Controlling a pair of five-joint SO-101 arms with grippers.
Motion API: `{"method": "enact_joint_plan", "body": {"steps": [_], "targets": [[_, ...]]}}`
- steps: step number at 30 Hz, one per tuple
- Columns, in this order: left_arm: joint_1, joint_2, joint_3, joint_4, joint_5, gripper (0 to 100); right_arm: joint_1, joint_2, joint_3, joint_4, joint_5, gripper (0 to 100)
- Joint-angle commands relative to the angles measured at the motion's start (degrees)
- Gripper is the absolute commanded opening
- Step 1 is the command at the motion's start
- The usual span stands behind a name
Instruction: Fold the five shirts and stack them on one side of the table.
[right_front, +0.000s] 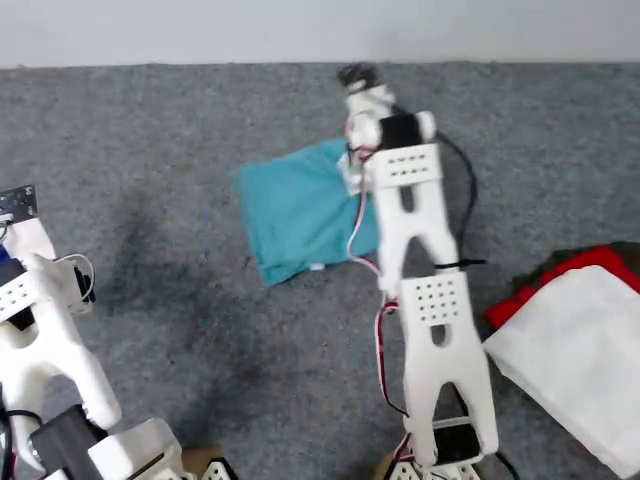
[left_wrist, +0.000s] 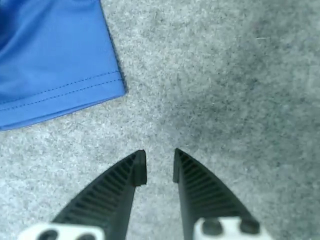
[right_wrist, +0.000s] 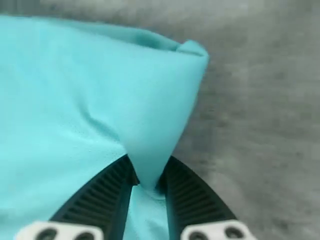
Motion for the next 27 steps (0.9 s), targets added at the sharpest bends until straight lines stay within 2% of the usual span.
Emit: {"method": "enact_joint_plan", "body": {"steps": [1, 9, 18, 27], "targets": [[0.00, -1.85, -0.13, -0.26, -0.53, 10, 3.47, -9.19, 2.64, 2.59, -0.97, 0.9], [0.09, -1.85, -0.13, -0.26, -0.53, 10, 11.12, -25.36, 33.23, 2.24, -3.96, 0.9], [4.04, -1.85, -0.13, 0.09, -0.53, 10, 22.73, -44.70, 48.88, 2.24, -2.64, 0.9], [4.04, -1.85, -0.04, 0.18, -0.53, 10, 33.63, -59.91, 70.07, 1.10, -2.02, 0.9]]}}
